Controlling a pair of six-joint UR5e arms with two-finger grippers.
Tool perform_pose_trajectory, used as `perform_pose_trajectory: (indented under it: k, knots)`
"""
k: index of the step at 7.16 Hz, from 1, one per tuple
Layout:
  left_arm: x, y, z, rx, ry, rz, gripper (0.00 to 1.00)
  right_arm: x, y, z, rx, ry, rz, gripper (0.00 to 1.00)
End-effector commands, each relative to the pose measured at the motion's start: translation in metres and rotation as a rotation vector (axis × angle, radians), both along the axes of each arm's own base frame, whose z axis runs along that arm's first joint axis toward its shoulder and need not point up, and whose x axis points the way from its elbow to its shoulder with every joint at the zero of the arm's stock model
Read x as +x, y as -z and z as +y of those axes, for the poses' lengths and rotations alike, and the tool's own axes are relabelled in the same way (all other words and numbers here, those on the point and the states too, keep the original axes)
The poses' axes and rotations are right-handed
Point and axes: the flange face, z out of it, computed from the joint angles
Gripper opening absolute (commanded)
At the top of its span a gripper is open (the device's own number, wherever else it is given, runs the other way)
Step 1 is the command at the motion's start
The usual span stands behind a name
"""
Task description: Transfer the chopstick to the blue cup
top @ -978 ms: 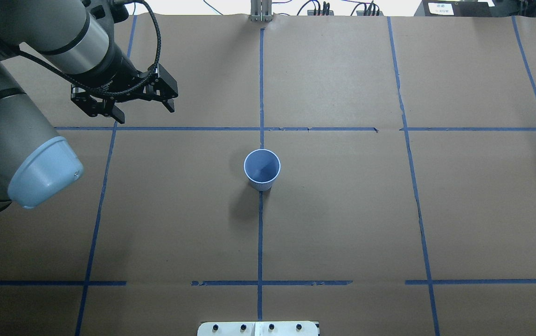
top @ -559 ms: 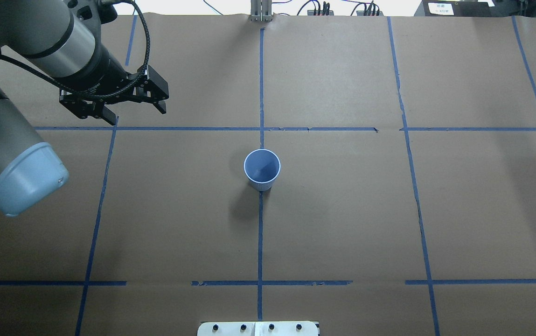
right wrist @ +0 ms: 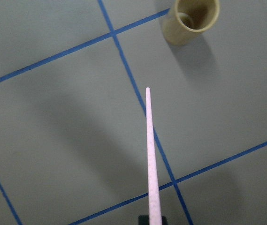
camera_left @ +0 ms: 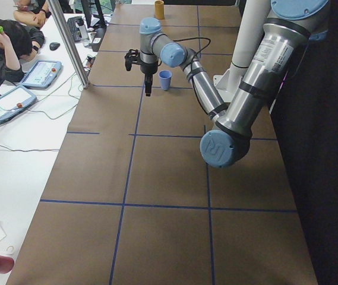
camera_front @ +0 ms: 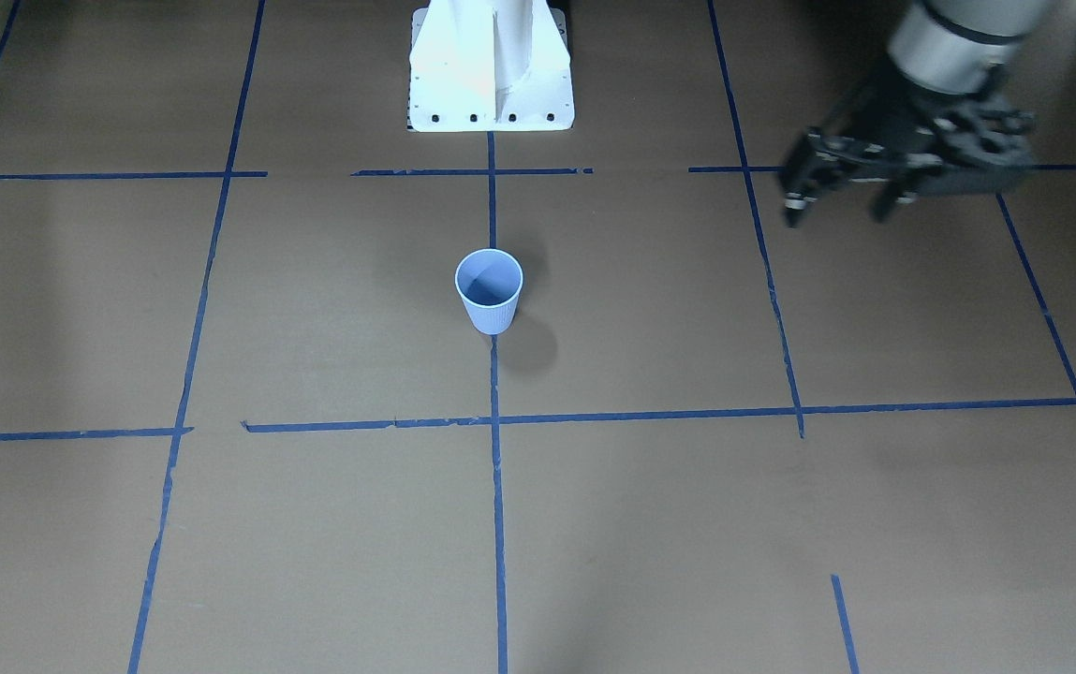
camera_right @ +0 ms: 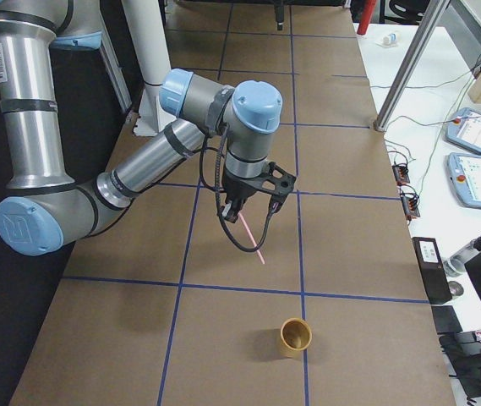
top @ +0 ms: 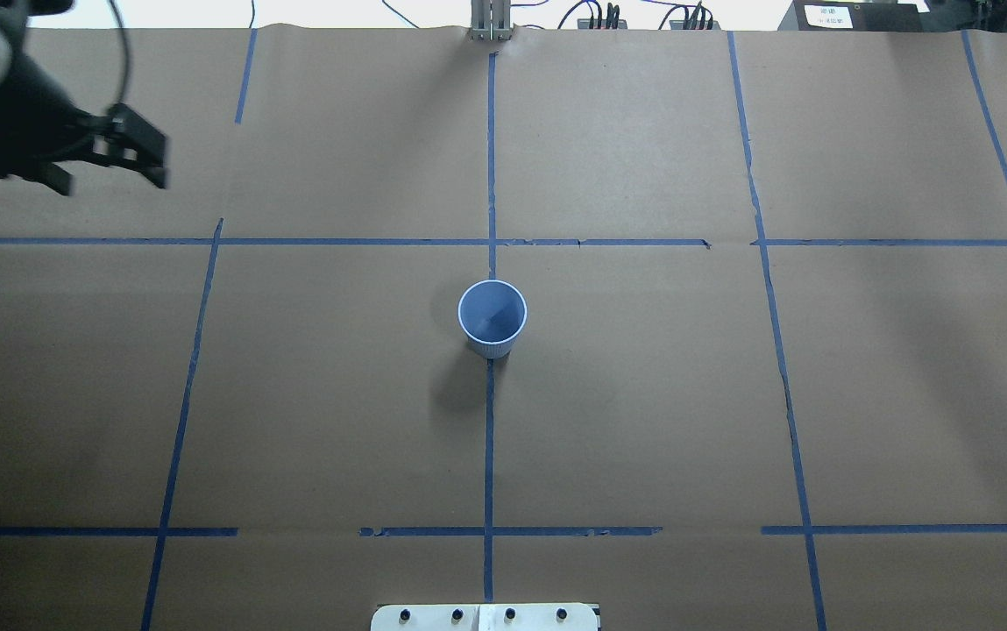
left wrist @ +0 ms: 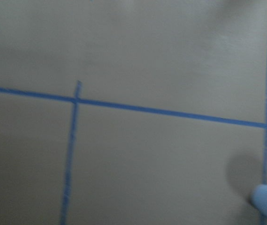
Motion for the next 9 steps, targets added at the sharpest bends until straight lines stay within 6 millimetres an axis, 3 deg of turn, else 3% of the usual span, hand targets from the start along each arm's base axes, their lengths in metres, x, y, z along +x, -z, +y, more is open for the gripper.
perform_pose_trajectory:
  k: [1, 2, 3, 5, 7, 9]
  knots:
    - [-0.083, -0.080, -0.004, 0.084, -0.092, -0.107, 1.00, -0.077, 0.094, -0.052, 0.092, 0.046, -0.082, 0.00]
    - [-0.109, -0.106, 0.000, 0.094, -0.116, -0.135, 1.00, -0.127, 0.149, -0.073, 0.089, 0.043, -0.080, 0.00]
    - [-0.132, -0.131, -0.001, 0.099, -0.136, -0.157, 1.00, -0.178, 0.199, -0.080, 0.063, 0.029, -0.084, 0.00]
    - [-0.172, -0.182, -0.006, 0.077, -0.179, -0.160, 1.00, -0.271, 0.255, -0.068, 0.051, 0.060, -0.113, 0.00]
    - [-0.235, -0.232, -0.016, 0.093, -0.210, -0.142, 1.00, -0.361, 0.290, -0.052, 0.084, 0.051, -0.201, 0.00]
    - [-0.244, -0.251, -0.021, 0.076, -0.215, -0.142, 1.00, -0.455, 0.340, -0.025, 0.062, 0.045, -0.164, 0.00]
